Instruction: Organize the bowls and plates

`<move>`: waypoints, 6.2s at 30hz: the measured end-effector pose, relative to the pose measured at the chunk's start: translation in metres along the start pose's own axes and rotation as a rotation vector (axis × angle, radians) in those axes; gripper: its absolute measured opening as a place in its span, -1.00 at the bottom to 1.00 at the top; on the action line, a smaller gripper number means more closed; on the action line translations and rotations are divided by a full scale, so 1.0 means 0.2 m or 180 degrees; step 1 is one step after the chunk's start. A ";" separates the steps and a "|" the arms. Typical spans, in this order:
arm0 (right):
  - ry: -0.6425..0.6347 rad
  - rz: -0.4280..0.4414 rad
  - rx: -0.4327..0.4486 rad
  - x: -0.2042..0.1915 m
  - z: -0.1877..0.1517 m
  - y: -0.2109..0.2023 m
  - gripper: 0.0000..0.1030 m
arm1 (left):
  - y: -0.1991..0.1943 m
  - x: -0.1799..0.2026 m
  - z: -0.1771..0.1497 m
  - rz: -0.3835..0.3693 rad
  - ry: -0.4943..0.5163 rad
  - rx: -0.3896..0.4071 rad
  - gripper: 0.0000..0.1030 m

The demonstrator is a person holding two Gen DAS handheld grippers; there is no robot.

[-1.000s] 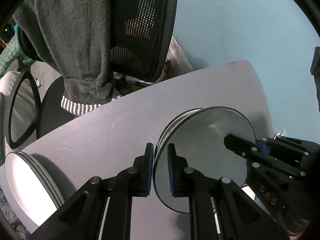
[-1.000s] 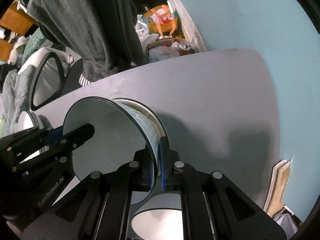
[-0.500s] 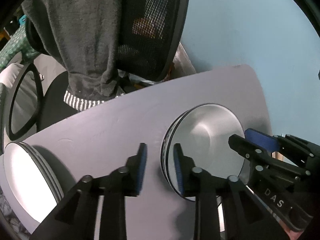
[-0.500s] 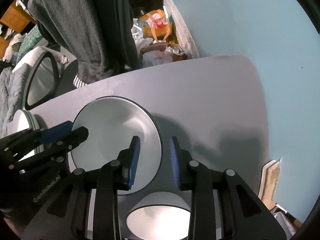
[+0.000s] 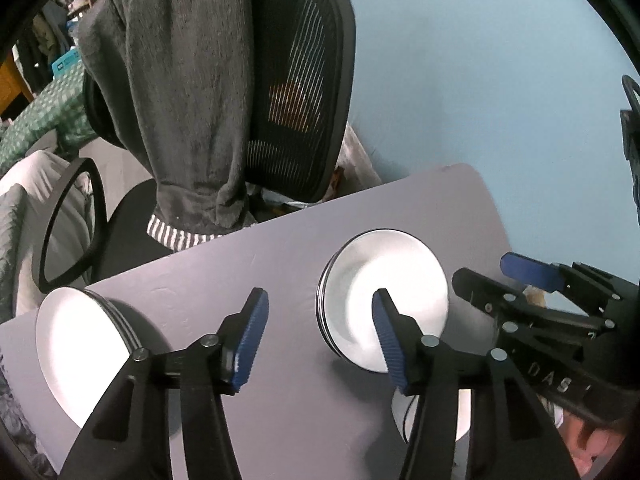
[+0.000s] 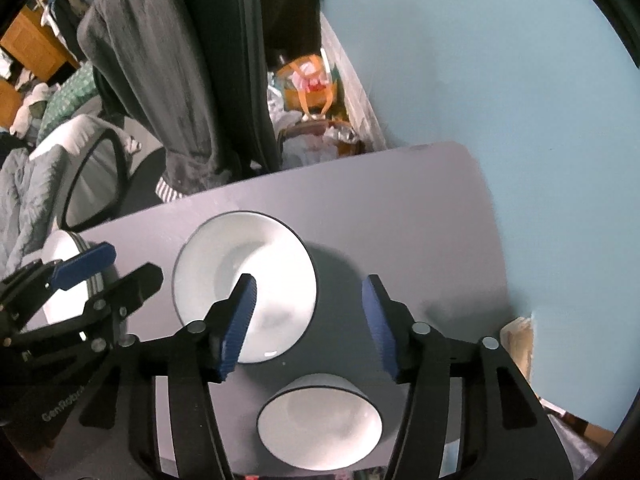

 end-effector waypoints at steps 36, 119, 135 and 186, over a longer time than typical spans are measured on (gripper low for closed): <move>0.0335 -0.0188 0.0563 0.00 -0.25 -0.51 0.31 | -0.43 0.12 -0.26 -0.0308 0.0212 0.0302 0.32; 0.0835 0.0270 -0.0371 0.18 -0.90 0.31 -0.78 | 0.55 0.29 -0.70 -0.0438 0.0812 -0.0864 -0.69; 0.0878 0.0277 -0.0402 0.13 -0.80 0.23 -0.86 | 0.52 0.37 -0.75 -0.0329 0.0756 -0.0860 -0.74; 0.0393 0.0402 -0.0145 0.01 -0.03 0.12 -0.84 | 0.29 0.09 -0.08 -0.0058 0.0255 -0.0461 -0.74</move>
Point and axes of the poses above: each gripper's, at about its wrist camera, not at the fingertips, and y roughly the way its jaws point, x to its right, z to its top, the point moved 7 cm from there along y, roughly the way its jaws point, and after that the axes turned 6 degrees about -y, right-handed, at the moved point
